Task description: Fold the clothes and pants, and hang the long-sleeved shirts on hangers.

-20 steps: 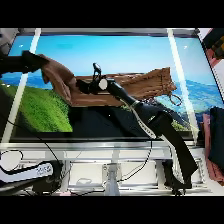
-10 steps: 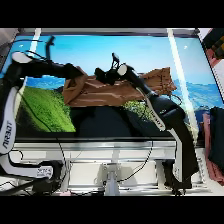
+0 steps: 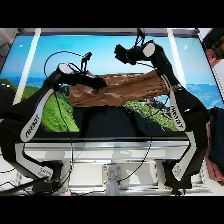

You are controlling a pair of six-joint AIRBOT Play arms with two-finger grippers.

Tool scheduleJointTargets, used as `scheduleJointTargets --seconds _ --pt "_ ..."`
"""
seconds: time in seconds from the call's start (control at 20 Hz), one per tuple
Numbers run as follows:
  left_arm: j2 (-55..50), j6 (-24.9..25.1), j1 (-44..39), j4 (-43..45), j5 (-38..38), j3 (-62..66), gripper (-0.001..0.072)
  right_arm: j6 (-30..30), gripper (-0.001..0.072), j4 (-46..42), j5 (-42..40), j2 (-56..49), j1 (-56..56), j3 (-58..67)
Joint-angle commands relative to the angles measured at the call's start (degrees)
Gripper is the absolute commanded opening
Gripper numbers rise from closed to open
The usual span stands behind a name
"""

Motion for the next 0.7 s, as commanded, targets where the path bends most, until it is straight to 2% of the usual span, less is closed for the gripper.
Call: scheduleJointTargets --seconds 0.0,0.05,0.2,0.35,0.5,0.65 --pt "-1.4 0.4 -1.5 0.0 0.9 0.0 0.0720 -0.8 0.0044 -2.7 3.4 1.6 -1.1 0.0" --pt "-0.9 0.5 -1.1 0.1 -0.2 0.0 0.0695 -0.8 0.0044 -3.4 4.2 1.6 -1.1 -0.1" --pt "2.2 0.4 2.5 0.8 -1.0 0.0 0.0694 -0.8 0.0044 -4.9 6.0 1.6 -1.3 -0.2" --pt "6.7 0.4 10.9 1.5 -2.3 0.0 0.0694 -0.8 0.0044 -6.5 7.5 1.7 -1.8 -0.2" --pt "7.5 0.4 21.2 2.2 -9.9 0.0 0.0694 -0.8 0.0044 -7.9 7.9 1.7 -2.2 -0.2" --pt "5.1 0.4 27.9 9.0 -14.0 0.0 0.0708 -0.8 0.0044 -8.3 7.5 1.7 -2.2 -0.2"
